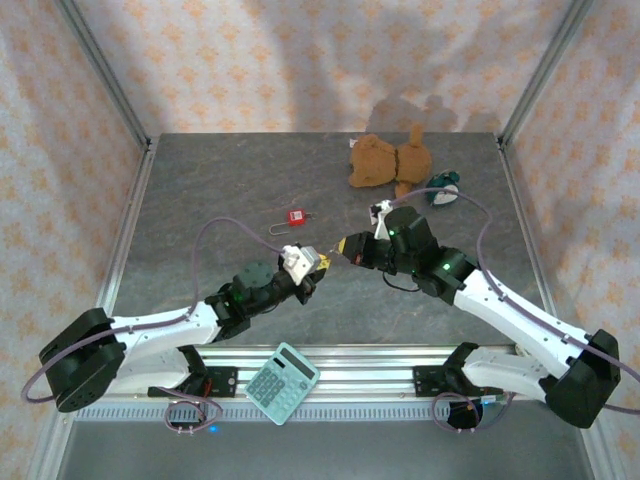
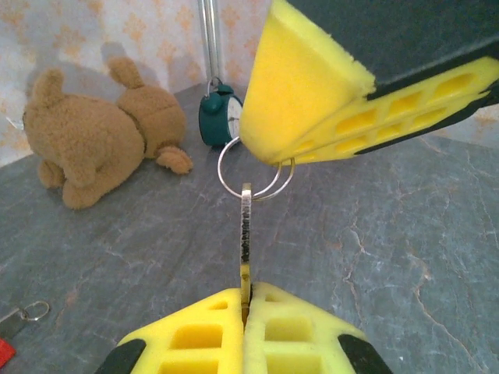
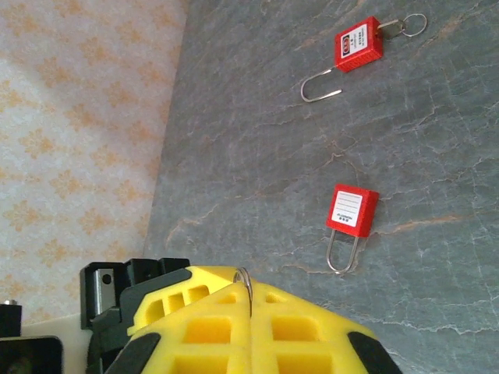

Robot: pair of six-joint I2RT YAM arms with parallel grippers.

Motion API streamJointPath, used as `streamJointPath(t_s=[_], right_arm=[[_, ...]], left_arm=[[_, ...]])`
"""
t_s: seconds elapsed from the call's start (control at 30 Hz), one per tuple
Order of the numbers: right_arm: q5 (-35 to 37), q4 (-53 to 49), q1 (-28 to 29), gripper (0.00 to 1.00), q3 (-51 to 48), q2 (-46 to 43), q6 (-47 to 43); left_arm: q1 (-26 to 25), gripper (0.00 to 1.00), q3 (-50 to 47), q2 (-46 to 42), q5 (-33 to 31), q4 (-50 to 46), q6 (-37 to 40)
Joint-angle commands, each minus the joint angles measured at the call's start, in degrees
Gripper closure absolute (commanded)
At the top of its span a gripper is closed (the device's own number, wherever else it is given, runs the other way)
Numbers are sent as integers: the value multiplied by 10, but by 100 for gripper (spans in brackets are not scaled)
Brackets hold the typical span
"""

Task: Unlock with the key

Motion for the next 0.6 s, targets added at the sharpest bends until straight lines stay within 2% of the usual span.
streamJointPath(t_s=[0.0,0.1,0.57], right_arm=[[34,-6,-2,100,-9,5,-19],[38,-6,-3,100,-10,10,-22],[50,-15,-2,100,-14,27,-31]], left_arm=[[15,100,40,-21,20,-89,-31],[18,100,64,-20,32,-139,-29],[33,100,56,-27,38,-116,-33]])
